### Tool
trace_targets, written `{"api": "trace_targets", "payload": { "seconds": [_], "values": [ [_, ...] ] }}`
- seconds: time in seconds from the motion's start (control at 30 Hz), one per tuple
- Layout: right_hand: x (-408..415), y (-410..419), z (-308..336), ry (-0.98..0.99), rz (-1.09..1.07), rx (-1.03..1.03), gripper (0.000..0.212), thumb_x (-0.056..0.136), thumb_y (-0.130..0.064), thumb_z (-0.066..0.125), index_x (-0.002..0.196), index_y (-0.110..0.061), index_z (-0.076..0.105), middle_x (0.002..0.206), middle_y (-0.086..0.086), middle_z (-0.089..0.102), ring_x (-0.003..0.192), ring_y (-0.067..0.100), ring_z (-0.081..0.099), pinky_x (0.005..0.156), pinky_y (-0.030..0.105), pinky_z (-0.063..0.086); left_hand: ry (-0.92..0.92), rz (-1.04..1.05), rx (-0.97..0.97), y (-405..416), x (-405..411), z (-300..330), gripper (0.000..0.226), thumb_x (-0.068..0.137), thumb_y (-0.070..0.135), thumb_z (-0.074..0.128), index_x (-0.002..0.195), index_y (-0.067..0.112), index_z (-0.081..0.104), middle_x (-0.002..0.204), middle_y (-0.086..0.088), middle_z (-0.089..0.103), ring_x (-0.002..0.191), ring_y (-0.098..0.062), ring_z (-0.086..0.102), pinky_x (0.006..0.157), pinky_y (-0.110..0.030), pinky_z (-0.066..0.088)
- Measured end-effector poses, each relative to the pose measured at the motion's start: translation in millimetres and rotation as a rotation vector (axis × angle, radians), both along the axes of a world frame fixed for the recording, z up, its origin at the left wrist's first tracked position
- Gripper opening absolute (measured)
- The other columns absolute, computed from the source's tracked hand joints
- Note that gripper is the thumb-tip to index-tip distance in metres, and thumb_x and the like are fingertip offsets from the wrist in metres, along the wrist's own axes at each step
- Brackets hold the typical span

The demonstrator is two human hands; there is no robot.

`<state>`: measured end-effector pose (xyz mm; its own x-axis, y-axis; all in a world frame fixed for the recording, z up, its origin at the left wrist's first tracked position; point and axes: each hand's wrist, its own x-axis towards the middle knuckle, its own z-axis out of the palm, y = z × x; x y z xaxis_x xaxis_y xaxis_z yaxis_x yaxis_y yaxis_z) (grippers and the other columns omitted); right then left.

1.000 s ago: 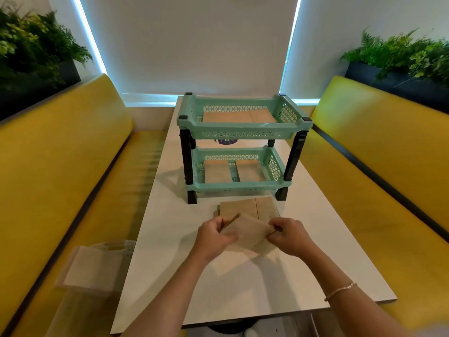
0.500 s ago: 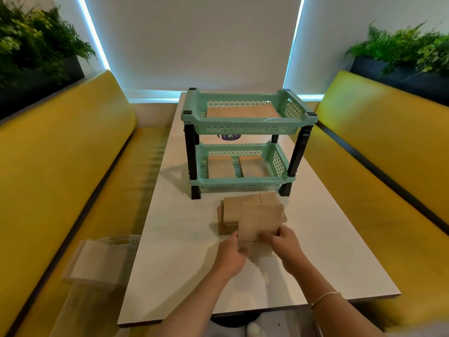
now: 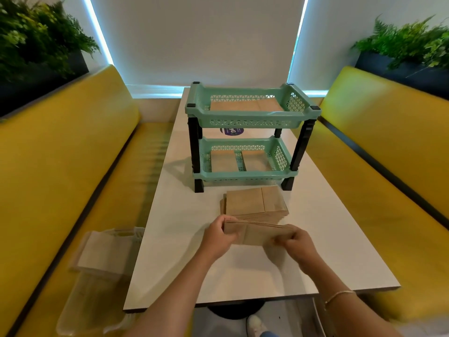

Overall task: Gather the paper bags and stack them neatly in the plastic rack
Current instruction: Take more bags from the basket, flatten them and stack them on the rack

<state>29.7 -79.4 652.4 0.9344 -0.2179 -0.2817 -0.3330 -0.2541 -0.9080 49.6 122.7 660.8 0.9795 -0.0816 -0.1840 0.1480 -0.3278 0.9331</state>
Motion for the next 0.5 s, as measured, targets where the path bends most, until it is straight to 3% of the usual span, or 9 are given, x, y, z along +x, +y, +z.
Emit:
{"api": "trace_targets", "payload": {
  "seconds": [0.1,0.23,0.3,0.4,0.5],
  "values": [
    [0.6,6.6,-4.7,0.017,-0.025,0.018,0.024,0.081,0.007,0.06,0.092,-0.014,0.063,0.091,0.006,0.066,0.093,0.027,0.062,0.084,0.041,0.054,0.04,0.039,0.015,-5.8,-4.4,-6.6,0.037,0.083,0.008,0.067,0.116,0.019,0.053,0.103,0.004,0.059,0.092,-0.011,0.056,0.073,-0.015,0.044],
    [3.0,0.4,8.6,0.03,0.041,0.017,0.024,0.083,0.008,0.057,0.092,-0.014,0.061,0.093,0.006,0.065,0.087,0.02,0.06,0.072,0.028,0.051,-0.076,-0.005,0.095,-1.8,-2.1,5.2,0.029,0.083,0.012,0.067,0.104,0.028,0.056,0.1,0.008,0.059,0.079,-0.004,0.053,0.062,-0.009,0.044],
    [7.8,-3.9,20.0,0.025,0.077,0.009,0.022,0.083,0.007,0.058,0.091,-0.014,0.062,0.09,0.006,0.064,0.085,0.02,0.06,0.071,0.027,0.05,-0.133,-0.079,0.189,2.8,4.3,17.3,0.026,0.084,0.015,0.066,0.105,0.03,0.06,0.098,0.014,0.055,0.083,0.0,0.051,0.065,-0.008,0.042],
    [21.7,-7.9,44.2,-0.002,0.097,0.04,0.017,0.078,0.003,0.067,0.087,-0.012,0.064,0.086,0.007,0.066,0.078,0.019,0.061,0.064,0.023,0.05,-0.136,-0.21,0.346,5.4,19.8,37.3,0.03,0.083,0.013,0.063,0.11,0.024,0.065,0.096,0.01,0.057,0.093,-0.006,0.053,0.078,-0.016,0.043],
    [41.3,-11.5,65.7,-0.019,0.055,0.123,0.015,0.073,-0.002,0.074,0.085,-0.007,0.066,0.085,0.008,0.067,0.078,0.022,0.062,0.068,0.028,0.052,-0.083,-0.176,0.288,6.3,36.9,50.7,0.026,0.08,0.007,0.063,0.101,0.021,0.066,0.092,0.005,0.061,0.086,-0.011,0.056,0.069,-0.015,0.044]
  ]
}}
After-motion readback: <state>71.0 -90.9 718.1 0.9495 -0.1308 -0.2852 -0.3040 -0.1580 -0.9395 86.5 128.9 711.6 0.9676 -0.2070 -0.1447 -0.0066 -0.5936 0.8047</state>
